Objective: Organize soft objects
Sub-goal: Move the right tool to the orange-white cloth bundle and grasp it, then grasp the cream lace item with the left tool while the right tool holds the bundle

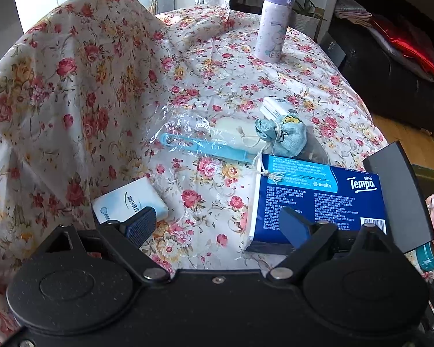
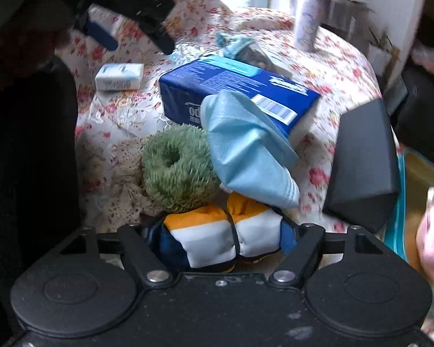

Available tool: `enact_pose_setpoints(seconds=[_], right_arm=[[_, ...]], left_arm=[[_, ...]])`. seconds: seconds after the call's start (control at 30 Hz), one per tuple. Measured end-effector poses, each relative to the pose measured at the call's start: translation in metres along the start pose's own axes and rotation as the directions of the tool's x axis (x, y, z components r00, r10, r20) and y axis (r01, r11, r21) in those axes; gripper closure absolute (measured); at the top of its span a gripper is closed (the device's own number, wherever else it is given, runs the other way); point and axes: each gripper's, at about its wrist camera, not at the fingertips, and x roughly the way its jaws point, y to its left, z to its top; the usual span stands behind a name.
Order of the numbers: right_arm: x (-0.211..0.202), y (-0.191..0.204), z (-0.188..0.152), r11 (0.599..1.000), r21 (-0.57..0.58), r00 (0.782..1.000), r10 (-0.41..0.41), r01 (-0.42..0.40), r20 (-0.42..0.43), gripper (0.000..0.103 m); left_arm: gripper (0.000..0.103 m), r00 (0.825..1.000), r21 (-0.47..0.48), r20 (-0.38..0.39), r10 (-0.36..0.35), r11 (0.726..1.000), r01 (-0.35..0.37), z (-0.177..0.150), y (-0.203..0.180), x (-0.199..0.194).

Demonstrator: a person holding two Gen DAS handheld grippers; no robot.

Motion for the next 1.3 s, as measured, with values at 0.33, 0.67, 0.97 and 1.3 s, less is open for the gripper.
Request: enact_pose_setpoints(seconds=[0.33, 0.67, 0.97, 1.3], right_arm=[[-0.034, -0.021, -0.045, 0.983, 0.160, 0.995, -0.089, 0.094, -0.034, 0.029], [-0.045, -0.022, -0.046, 0.978, 0.187, 0.996, -0.092, 0.089, 0.007, 0.029], [-0.058, -0.039, -0.048, 0.956, 0.279, 0.992, -0.112, 0.091, 0.058, 0.029], [-0.065, -0.053, -0.050, 0.935, 0.348, 0.988, -0.108, 0.064, 0.108, 0.029]], left_arm=[[0.015, 1.000, 0.013, 0.001, 0.006, 1.000, -0.006, -0.001, -0.001, 0.000], [0.014, 1.000, 0.102, 0.014, 0.019, 0.995, -0.020, -0.004, -0.017, -0.008], [0.013, 0.996, 0.153, -0.080, -0.041, 0.987, 0.053, -0.019, -0.047, -0.009], [0.013, 0.942, 0.166, -0.321, 0.096, 0.985, -0.043, -0.051, -0.081, 0.044]])
